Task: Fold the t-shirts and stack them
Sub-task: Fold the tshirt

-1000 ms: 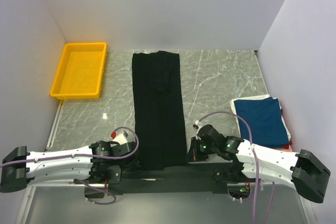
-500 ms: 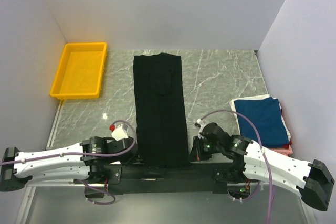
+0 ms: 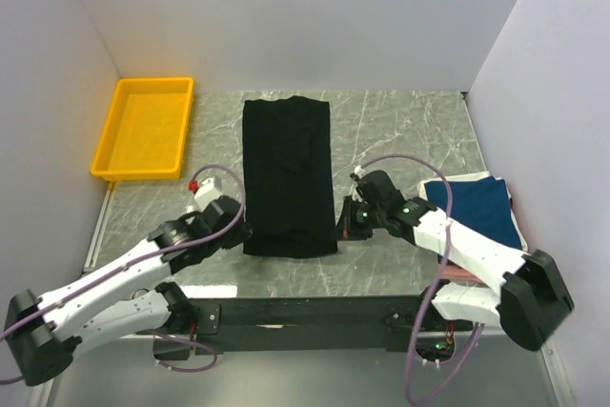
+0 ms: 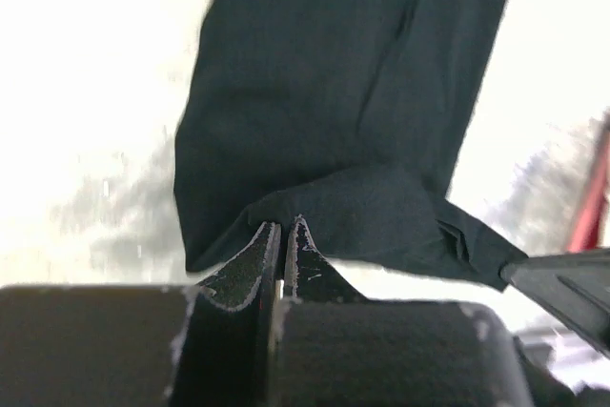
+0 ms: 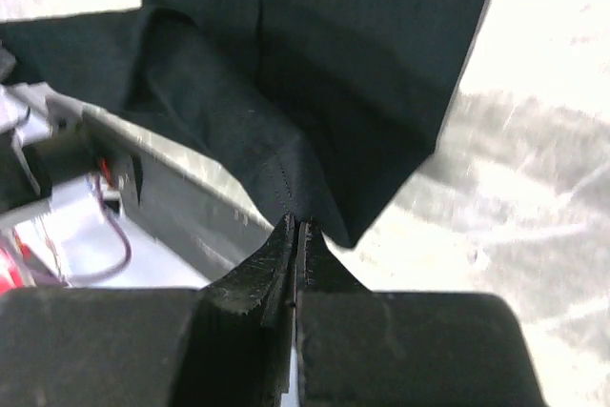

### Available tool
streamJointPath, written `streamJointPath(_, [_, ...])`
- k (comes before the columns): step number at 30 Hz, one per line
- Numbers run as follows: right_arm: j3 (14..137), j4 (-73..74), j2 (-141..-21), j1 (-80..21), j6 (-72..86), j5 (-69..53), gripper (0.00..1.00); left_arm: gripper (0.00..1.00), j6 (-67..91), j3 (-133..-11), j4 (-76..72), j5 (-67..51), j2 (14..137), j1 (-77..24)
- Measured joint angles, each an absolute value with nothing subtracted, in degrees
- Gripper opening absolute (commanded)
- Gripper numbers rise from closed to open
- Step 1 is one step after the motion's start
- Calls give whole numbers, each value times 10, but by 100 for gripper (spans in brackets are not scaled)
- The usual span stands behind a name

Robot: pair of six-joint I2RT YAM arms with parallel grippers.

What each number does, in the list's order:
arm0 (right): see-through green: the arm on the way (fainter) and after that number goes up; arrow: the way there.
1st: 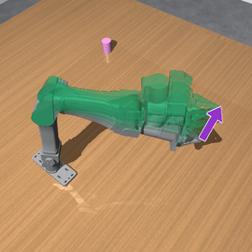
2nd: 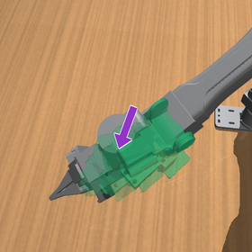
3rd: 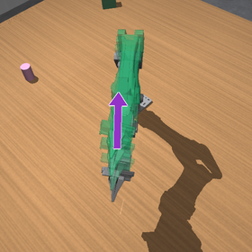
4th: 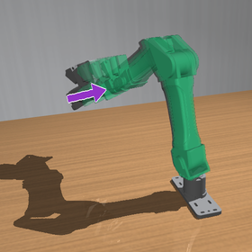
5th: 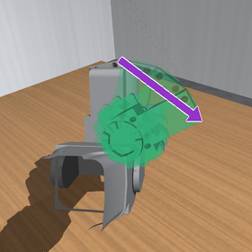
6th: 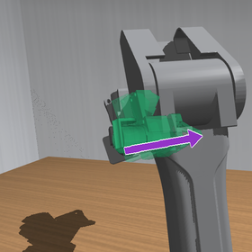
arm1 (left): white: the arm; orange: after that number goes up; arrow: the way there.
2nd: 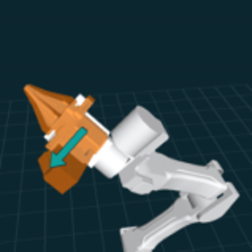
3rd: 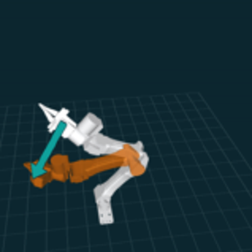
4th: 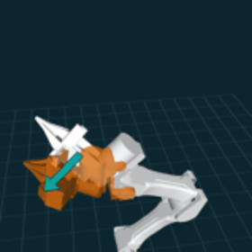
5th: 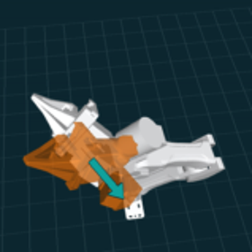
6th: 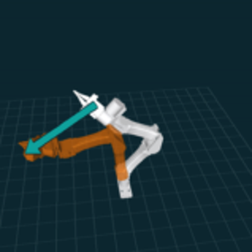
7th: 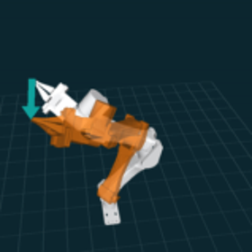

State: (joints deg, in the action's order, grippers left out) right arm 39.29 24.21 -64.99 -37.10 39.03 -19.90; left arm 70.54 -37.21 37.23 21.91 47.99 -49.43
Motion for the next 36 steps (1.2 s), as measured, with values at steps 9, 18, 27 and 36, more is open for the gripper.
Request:
streamJointPath(9, [458, 170, -791, -330, 410, -146, 0, 0, 631, -409, 253, 196, 624, -393])
streamJointPath(18, [527, 129, -894, -276, 408, -138, 0, 0, 615, -438, 178, 149, 731, -310])
streamJointPath(27, [604, 124, -968, -226, 406, -171, 0, 0, 594, -538, 160, 112, 852, -261])
streamJointPath(36, [685, 117, -1048, -189, 404, -223, 0, 1, 585, -615, 169, 103, 947, -232])
